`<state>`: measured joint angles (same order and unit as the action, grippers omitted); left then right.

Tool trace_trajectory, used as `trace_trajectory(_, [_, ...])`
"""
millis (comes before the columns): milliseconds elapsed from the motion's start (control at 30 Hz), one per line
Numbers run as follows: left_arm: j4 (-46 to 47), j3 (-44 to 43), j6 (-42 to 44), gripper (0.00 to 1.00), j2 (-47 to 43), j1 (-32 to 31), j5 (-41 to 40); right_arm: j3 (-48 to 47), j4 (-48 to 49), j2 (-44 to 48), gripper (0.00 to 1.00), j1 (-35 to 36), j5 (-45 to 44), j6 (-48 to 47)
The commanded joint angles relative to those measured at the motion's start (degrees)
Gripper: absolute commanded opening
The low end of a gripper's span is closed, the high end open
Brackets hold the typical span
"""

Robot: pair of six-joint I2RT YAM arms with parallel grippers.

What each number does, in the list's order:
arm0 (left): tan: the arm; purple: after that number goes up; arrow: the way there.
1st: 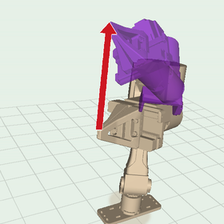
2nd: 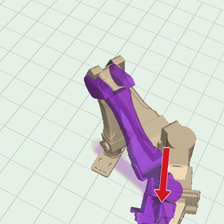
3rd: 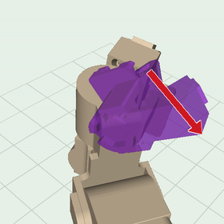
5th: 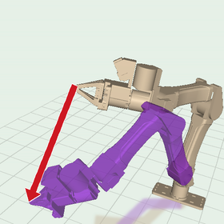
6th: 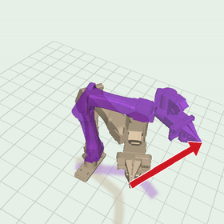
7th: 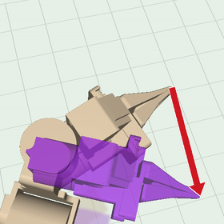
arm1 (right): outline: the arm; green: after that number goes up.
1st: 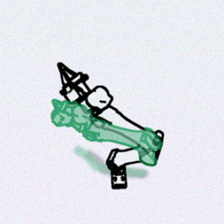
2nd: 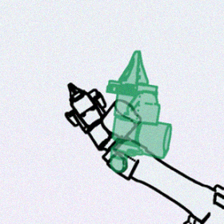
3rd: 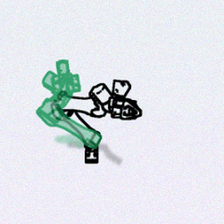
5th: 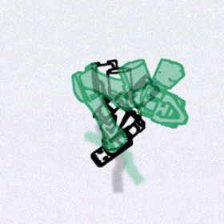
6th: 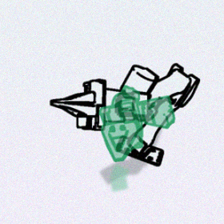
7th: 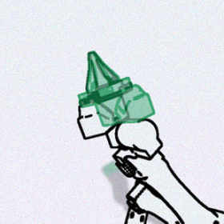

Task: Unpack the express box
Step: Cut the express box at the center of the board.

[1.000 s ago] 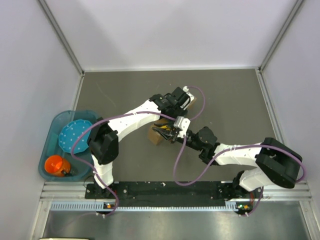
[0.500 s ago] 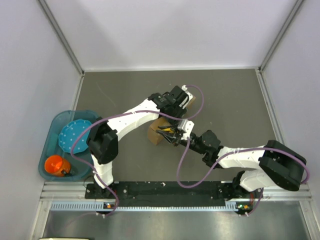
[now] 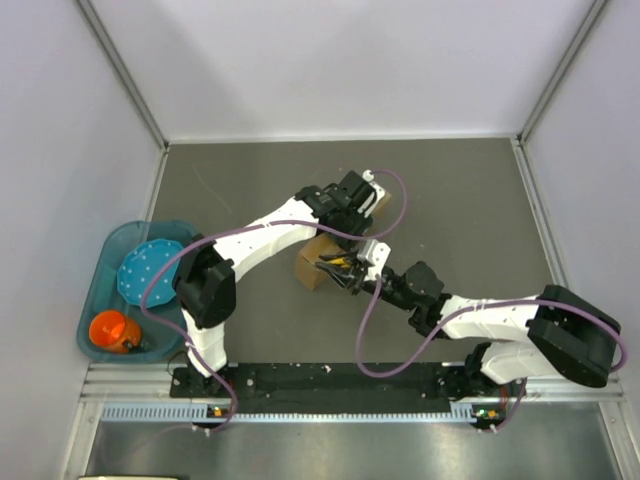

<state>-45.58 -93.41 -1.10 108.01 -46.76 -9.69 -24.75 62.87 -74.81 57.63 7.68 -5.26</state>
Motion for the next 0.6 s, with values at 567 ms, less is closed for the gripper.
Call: trace_trajectory(567, [-4.6, 6.0, 7.7, 0.00, 2.4, 2.3, 3.8, -7.8, -15.7, 5.5, 0.00, -1.6, -6.6, -2.1])
